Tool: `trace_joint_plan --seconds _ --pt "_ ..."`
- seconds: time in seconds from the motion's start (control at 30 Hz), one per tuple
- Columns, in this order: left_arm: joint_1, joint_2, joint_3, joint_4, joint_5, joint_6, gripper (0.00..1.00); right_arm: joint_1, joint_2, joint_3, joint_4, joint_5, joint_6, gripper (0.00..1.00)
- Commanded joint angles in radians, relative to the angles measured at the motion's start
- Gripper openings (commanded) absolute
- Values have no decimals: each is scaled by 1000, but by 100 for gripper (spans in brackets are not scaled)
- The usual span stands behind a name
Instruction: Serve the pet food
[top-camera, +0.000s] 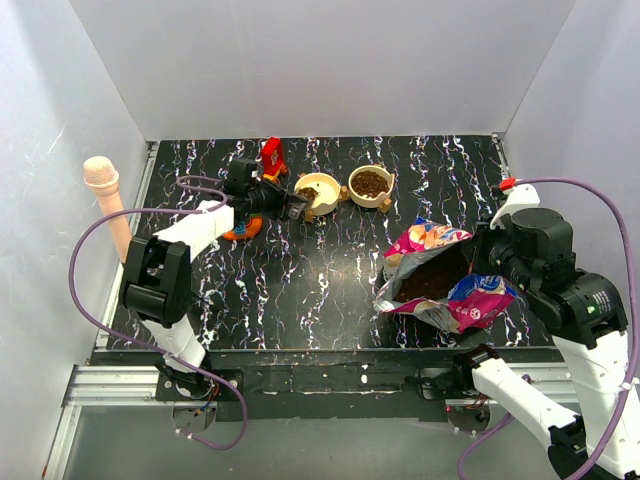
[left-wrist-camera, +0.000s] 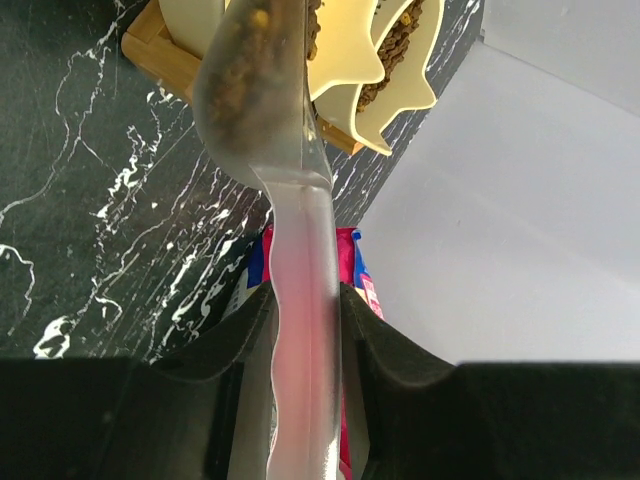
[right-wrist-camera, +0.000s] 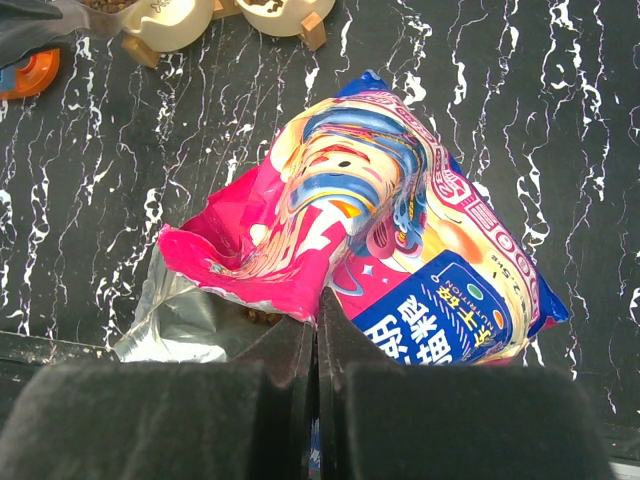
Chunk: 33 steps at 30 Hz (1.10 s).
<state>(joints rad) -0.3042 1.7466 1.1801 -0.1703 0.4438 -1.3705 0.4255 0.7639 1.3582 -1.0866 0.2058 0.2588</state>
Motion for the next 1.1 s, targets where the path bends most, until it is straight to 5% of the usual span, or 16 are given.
trace_joint_plan --seconds 0.0,0.77,1.07 --pt "-15 -12 85 -145 -42 -41 0 -2 -48 25 154 -5 13 1" --pt "-75 42 311 -489 -149 -240 0 -2 -63 22 151 -6 13 1" --pt "-81 37 381 -508 -168 -289 0 -2 -61 22 156 -14 13 1"
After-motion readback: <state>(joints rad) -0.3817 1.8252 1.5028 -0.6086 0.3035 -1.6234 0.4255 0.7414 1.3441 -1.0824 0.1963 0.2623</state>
